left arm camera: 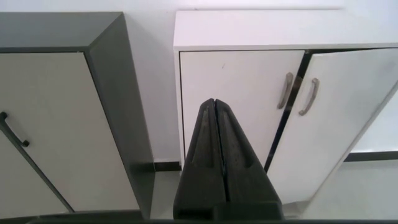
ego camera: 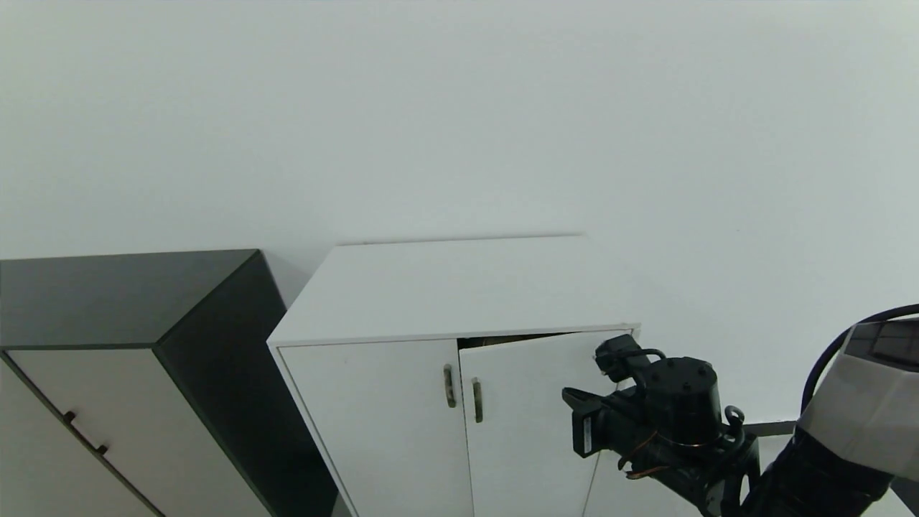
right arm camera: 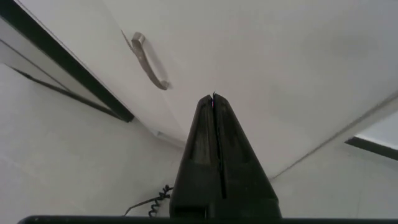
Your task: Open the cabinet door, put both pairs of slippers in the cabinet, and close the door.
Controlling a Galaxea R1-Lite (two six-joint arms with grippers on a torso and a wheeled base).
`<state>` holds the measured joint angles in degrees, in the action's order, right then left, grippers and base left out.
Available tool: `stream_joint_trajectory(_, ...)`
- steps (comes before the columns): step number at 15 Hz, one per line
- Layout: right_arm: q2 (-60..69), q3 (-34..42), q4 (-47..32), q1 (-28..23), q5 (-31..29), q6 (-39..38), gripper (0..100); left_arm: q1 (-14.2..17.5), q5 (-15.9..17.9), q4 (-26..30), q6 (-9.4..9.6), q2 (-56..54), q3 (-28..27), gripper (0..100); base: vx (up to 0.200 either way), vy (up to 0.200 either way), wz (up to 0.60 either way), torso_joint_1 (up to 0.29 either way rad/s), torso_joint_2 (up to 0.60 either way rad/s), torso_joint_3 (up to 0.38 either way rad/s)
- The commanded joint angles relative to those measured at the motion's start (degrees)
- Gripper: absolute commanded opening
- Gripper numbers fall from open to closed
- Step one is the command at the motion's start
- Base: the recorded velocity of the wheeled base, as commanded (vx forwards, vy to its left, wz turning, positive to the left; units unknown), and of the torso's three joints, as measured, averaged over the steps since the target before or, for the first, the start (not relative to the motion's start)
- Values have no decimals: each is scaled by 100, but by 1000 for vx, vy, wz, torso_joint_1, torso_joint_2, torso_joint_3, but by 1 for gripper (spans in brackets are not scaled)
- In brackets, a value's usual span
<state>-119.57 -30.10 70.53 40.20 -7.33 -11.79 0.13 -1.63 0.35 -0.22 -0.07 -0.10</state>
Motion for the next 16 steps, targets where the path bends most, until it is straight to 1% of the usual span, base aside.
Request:
stream_joint_trajectory(1, -234, -58, 66, 84, 126, 1, 0, 4, -4, 0, -4, 7, 1, 0, 0, 0, 0, 0, 0, 0)
stream_joint_trajectory(6, -673, -796, 66, -39, 179, 10, 0, 4, -4, 0, -4, 7, 1, 0, 0, 0, 0, 0, 0, 0)
stream_joint_trajectory(9, -1025, -1402, -163, -171, 188, 19, 0, 4, -4, 0, -4, 7, 1, 0, 0, 0, 0, 0, 0, 0)
stream_joint_trajectory(12, -1148, -1727, -286, -241, 188, 19, 0, 4, -4, 0, -4, 7, 1, 0, 0, 0, 0, 0, 0, 0)
stream_joint_trajectory(16, -1341, -1982, -374, -329, 197, 10, 0, 4, -4, 0, -4, 7, 1, 0, 0, 0, 0, 0, 0, 0)
